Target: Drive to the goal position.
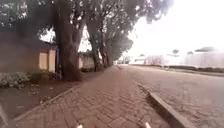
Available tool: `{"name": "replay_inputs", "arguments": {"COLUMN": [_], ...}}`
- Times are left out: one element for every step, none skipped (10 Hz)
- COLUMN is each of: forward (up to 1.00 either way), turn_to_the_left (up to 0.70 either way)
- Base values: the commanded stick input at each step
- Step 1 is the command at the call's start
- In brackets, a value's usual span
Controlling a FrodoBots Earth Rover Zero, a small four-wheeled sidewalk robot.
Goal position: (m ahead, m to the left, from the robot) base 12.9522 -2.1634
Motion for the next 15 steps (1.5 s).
{"name": "replay_inputs", "arguments": {"forward": [0.7,0.7,0.7,0.7,0.7,0.7,0.7,0.7,0.7,0.7,0.7,0.7,0.7,0.7,0.7], "turn_to_the_left": [0.0,0.0,0.0,0.0,0.0,0.0,0.0,0.0,0.0,0.0,0.0,0.0,0.0,0.0,0.0]}}
